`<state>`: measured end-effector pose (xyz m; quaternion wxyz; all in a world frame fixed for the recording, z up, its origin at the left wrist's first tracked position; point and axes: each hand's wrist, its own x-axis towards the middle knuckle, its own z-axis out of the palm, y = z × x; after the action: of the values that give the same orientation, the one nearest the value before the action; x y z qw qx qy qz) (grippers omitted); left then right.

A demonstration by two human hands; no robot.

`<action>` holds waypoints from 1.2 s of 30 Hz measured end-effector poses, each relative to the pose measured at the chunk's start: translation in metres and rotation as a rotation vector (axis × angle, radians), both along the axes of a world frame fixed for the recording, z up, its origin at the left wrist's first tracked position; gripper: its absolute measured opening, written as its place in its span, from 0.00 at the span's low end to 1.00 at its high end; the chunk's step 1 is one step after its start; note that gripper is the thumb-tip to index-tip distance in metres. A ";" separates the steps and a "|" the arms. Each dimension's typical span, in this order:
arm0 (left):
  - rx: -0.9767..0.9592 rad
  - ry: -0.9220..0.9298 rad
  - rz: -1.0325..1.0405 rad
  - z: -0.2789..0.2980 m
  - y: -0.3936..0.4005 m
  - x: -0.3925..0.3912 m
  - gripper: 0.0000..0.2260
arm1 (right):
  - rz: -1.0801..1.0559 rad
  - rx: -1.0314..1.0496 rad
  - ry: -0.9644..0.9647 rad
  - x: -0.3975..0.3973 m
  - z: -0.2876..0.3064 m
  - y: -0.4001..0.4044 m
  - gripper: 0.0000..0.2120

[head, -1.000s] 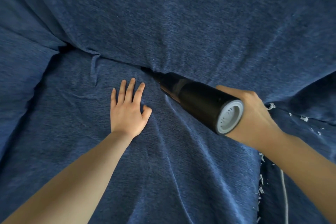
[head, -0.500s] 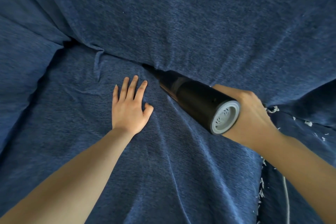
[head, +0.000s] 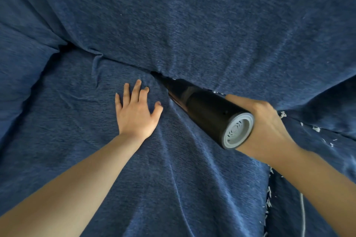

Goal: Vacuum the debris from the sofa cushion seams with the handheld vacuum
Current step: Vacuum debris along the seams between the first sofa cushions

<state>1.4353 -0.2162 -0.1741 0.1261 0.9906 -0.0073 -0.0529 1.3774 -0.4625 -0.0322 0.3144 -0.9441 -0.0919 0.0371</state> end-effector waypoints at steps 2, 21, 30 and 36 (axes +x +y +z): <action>0.028 0.000 0.029 -0.002 -0.009 -0.007 0.31 | 0.007 0.008 -0.010 -0.002 0.000 -0.004 0.14; 0.163 -0.099 0.005 -0.021 -0.013 -0.019 0.33 | 0.028 0.064 -0.028 -0.020 0.003 -0.035 0.10; 0.185 -0.079 -0.003 -0.024 -0.014 -0.018 0.32 | 0.016 -0.025 -0.013 -0.012 -0.001 -0.030 0.13; 0.199 -0.067 -0.013 -0.023 -0.012 -0.019 0.31 | -0.003 0.021 -0.009 -0.018 0.002 -0.037 0.10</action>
<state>1.4168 -0.2281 -0.1966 0.0266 0.9993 -0.0126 -0.0212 1.3589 -0.4992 -0.0303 0.3242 -0.9410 -0.0923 0.0314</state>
